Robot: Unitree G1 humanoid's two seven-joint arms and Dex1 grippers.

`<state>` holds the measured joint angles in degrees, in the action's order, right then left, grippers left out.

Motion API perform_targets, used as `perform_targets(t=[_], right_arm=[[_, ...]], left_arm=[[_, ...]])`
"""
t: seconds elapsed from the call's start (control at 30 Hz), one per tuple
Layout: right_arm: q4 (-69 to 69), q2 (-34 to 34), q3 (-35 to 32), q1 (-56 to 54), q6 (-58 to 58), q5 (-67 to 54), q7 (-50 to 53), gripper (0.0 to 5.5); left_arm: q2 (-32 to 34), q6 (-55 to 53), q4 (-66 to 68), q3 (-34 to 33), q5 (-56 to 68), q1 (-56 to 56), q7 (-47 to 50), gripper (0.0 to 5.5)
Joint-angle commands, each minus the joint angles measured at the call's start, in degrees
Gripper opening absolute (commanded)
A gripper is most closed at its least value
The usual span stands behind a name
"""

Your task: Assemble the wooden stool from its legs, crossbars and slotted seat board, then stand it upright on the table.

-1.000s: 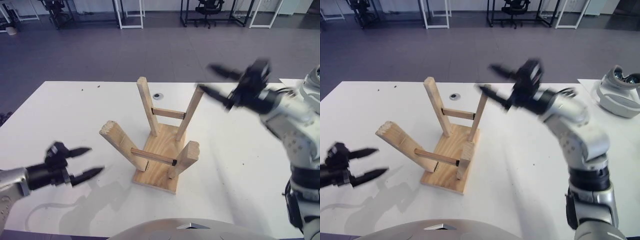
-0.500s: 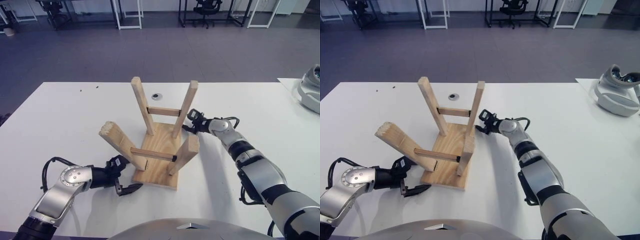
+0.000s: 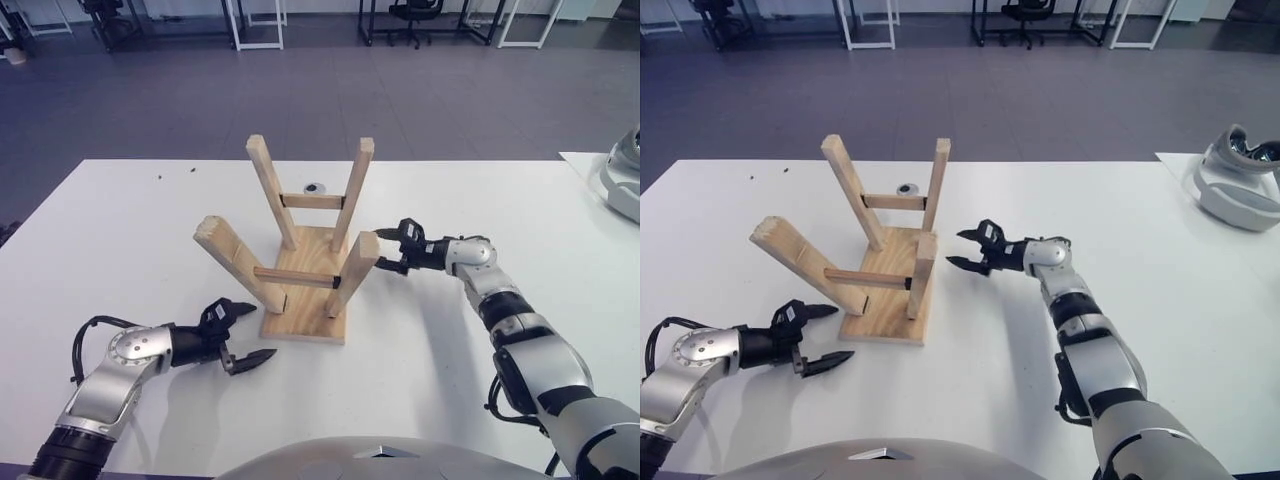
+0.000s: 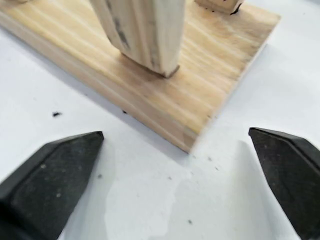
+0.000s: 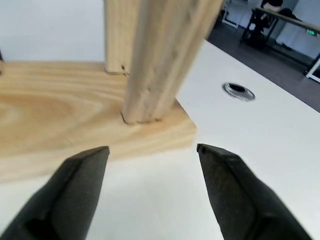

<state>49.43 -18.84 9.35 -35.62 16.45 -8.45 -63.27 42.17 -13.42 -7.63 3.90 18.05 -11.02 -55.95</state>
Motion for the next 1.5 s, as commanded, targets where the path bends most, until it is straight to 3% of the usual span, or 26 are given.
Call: perform_targets(t=[0.03, 0.1, 0.2, 0.37, 0.53, 0.6, 0.8, 0.9, 1.0, 1.07, 1.17, 1.27, 1.5], right_arm=[[-42.0, -4.5, 4.2, 16.3, -19.1, -9.8, -3.3, 3.3], [-57.2, -6.1, 8.0, 22.1, -26.4, -12.0, -2.1, 3.3], [-66.4, -4.0, 9.7, 23.4, -33.6, -14.7, 1.5, 3.3], [-74.9, -4.3, 3.5, 23.7, -47.7, -27.3, 7.2, 3.3], [-61.6, -24.3, -2.1, 31.8, -39.2, -16.8, -3.5, 3.3], [-52.7, -27.3, -1.0, 29.9, -33.7, -12.3, -7.1, 3.3], [-7.9, -8.1, 1.7, 3.7, -14.2, 5.6, 19.5, 3.3], [5.2, -0.2, 5.1, -1.2, -6.2, 10.2, 20.7, 3.3], [9.3, 0.7, 7.4, 0.3, -1.8, 11.9, 13.2, 3.3], [6.4, -2.8, 7.7, 4.3, -0.5, 11.2, 5.9, 3.3], [0.9, -7.7, 6.2, 8.9, -0.2, 10.0, 2.9, 3.3], [-14.9, -11.3, 3.2, 17.6, -5.9, 4.4, 0.9, 3.3], [-38.2, -14.6, -0.2, 33.1, -17.5, 6.4, 13.7, 3.3]], left_arm=[[3.5, -0.5, 1.8, -9.1, 0.7, -6.6, 1.7, 5.38], [5.3, 0.1, 3.9, -13.5, 0.5, -8.9, 1.3, 5.38], [5.3, -0.6, 1.9, -14.2, 0.5, -10.6, 0.3, 5.38], [3.9, -2.3, -1.7, -15.2, 0.6, -13.5, 1.0, 5.38], [4.6, -2.9, -3.6, -14.8, -1.0, -16.7, 0.4, 5.38], [4.3, -3.0, -3.8, -13.8, -1.8, -15.6, 0.9, 5.38], [3.9, -2.8, -3.9, -9.6, -3.0, -11.6, 0.8, 5.38], [5.0, -2.0, -3.1, -7.8, -4.1, -11.6, -0.6, 5.38], [3.9, -0.8, 0.6, -5.2, -6.9, -6.2, 1.2, 5.38], [0.9, 1.7, 8.1, -2.9, -10.5, 1.2, 5.6, 5.38], [-5.8, 5.7, 17.3, -2.0, -11.9, 10.3, 12.3, 5.38], [-8.9, 8.4, 20.1, -2.2, -11.0, 12.3, 13.7, 5.38], [-7.5, 11.6, 17.0, -10.3, -10.0, 5.5, 18.9, 5.38]])
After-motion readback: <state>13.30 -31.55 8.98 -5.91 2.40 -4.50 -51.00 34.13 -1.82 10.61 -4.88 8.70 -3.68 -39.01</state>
